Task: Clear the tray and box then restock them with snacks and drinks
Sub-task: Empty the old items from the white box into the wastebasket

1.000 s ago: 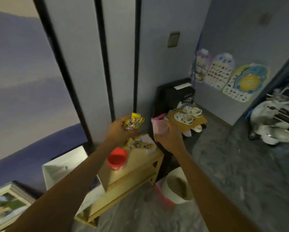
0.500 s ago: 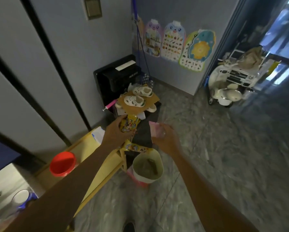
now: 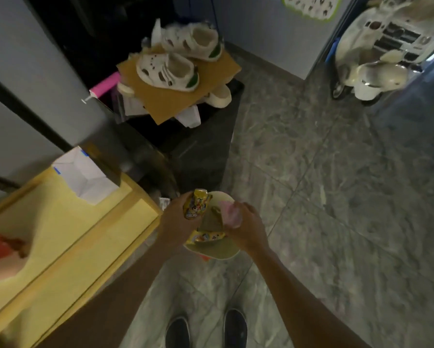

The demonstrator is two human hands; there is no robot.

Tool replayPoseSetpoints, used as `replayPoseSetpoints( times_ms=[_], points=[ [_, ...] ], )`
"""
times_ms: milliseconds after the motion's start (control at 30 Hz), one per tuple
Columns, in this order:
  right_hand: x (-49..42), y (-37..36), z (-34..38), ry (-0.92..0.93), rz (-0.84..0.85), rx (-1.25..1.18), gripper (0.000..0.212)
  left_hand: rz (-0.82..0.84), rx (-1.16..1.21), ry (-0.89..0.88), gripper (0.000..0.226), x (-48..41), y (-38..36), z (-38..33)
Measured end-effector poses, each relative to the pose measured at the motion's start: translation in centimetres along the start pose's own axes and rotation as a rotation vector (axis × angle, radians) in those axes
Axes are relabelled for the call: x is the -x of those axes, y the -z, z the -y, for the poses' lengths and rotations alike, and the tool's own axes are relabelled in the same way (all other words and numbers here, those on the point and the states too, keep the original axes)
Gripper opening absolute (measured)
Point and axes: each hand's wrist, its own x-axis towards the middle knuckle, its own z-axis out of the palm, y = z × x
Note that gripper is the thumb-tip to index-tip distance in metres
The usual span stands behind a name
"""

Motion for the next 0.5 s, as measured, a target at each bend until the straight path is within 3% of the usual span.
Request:
replayPoseSetpoints(
  times_ms=[200,267,500],
  points=[
    [-8.9,-11.5,-10.7,-0.013,0.084,0.057,0.074,0.080,-0.067,-0.020,0.073,-5.9,-12.4,10.8],
    [-10.1,-13.5,-12.3,-0.014,0.081,0.083,0.062,0.046,-0.113,-0.012,0.072,-6.8,-14.9,13.1],
    [-9.6,-14.5,-13.3,0.025,0.165,0.056,0.055,0.048,-0.192,0.030,0.068,-6.1,-16.2,13.5]
  ],
)
